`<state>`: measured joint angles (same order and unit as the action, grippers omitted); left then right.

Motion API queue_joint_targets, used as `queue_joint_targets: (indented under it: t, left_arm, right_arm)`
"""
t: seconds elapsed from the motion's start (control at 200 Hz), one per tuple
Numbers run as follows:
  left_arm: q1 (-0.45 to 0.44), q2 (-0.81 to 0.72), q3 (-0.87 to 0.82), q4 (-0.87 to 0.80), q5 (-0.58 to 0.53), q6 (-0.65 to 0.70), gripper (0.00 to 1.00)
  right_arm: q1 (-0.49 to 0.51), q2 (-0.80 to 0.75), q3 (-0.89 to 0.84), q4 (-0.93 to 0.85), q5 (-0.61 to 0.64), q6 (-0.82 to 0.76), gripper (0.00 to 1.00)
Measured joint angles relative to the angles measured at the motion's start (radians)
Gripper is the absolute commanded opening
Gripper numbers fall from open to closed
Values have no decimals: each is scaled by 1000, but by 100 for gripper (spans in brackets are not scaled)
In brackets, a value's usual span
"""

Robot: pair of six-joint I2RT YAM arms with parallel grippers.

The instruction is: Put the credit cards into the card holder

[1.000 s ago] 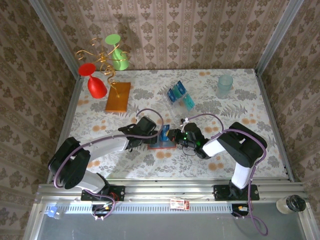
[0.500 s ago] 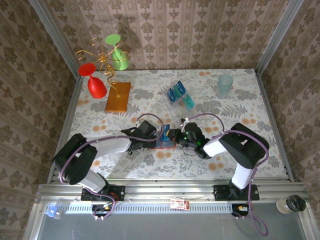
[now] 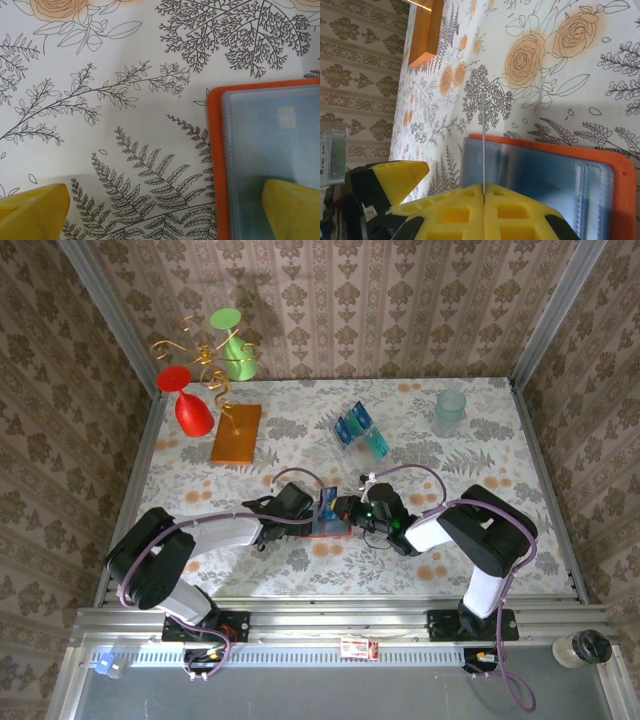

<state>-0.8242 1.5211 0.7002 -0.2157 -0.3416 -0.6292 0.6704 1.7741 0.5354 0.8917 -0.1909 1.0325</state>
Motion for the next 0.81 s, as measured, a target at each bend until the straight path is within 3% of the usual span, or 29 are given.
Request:
queue_joint_targets:
  t: [0.805]
  left_arm:
    - [0,0,0,0,0,-3,100]
  right_arm:
    - [25,48,-10,52,0,5,0]
